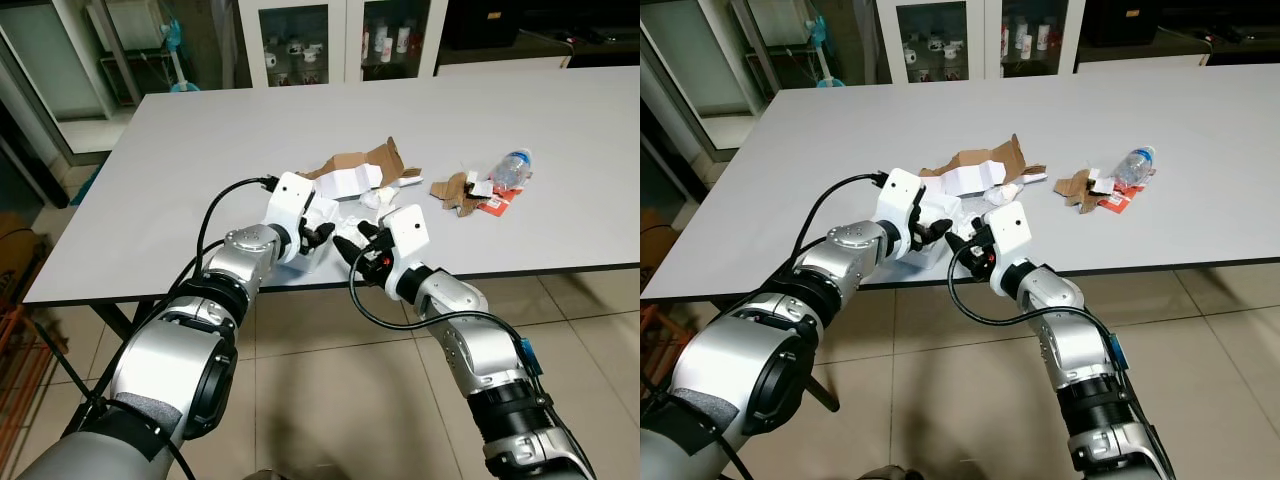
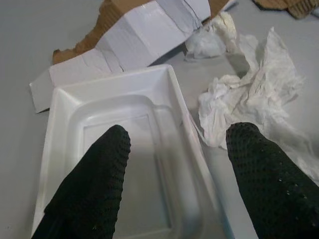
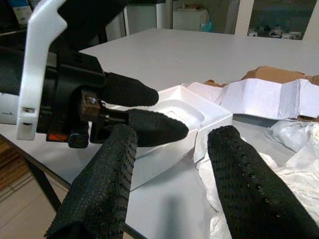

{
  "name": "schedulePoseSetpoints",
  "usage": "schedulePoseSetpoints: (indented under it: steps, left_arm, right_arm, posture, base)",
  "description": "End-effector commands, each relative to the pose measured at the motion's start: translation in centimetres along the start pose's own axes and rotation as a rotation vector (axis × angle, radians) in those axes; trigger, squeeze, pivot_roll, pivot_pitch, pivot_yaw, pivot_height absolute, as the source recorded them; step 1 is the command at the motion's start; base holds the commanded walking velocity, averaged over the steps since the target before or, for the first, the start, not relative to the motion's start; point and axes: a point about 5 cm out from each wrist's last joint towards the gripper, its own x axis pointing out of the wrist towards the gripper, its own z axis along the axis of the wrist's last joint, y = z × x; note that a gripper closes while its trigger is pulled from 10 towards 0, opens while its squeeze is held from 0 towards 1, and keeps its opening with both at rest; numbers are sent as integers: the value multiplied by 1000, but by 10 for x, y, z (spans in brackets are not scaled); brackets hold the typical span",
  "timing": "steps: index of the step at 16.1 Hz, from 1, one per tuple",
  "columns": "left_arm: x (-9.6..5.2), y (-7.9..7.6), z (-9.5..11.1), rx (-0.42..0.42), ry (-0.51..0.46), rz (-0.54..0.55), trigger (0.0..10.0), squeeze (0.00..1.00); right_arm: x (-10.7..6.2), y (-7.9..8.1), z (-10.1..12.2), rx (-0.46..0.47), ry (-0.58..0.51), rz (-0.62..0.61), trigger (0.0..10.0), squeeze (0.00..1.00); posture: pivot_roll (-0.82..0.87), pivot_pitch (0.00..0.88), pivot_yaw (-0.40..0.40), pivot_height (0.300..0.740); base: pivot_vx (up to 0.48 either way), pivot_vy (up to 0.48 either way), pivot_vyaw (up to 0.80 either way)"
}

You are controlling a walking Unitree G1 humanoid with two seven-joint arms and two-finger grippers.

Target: Picking trash to rubbish bin

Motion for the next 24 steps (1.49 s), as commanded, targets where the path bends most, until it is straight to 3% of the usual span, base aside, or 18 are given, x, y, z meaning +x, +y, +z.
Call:
schedulePoseSetpoints:
  steps: [1, 5, 14, 15, 16, 17, 24]
  left_arm:
    - [1, 0, 2, 16, 11, 4, 10000, 0]
    - [3, -6, 8, 14, -6, -25, 10000, 0]
    - [3, -4, 12, 115, 16, 28, 10000, 0]
    - [3, -5, 10, 115, 21, 30, 8000, 0]
    - [3, -5, 10, 115, 23, 31, 8000, 0]
    - [4, -6, 8, 117, 27, 29, 0, 0]
    - [5, -11, 11, 108, 11, 22, 0, 0]
  right_arm:
    - [0, 6, 1, -1, 1, 12, 10000, 0]
    - [-13, 23, 8, 7, -62, 23, 10000, 0]
    - [-29, 36, 13, 24, -70, 0, 10000, 0]
    - [-30, 37, 14, 26, -69, -1, 10000, 0]
    - [-30, 37, 14, 27, -68, -1, 10000, 0]
    - [-31, 37, 14, 28, -64, -3, 10000, 0]
    - [-30, 34, 13, 32, -49, -15, 10000, 0]
  posture:
    - [-49, 38, 113, 740]
    - [-65, 127, 143, 740]
    - [-56, 198, 165, 740]
    - [-56, 198, 165, 740]
    - [-56, 198, 165, 740]
    - [-54, 197, 164, 740]
    - [-52, 185, 160, 740]
  base:
    - [0, 0, 0]
    - [0, 0, 0]
    - [0, 0, 0]
    - [0, 0, 0]
    - [0, 0, 0]
    - [0, 0, 0]
    - [0, 0, 0]
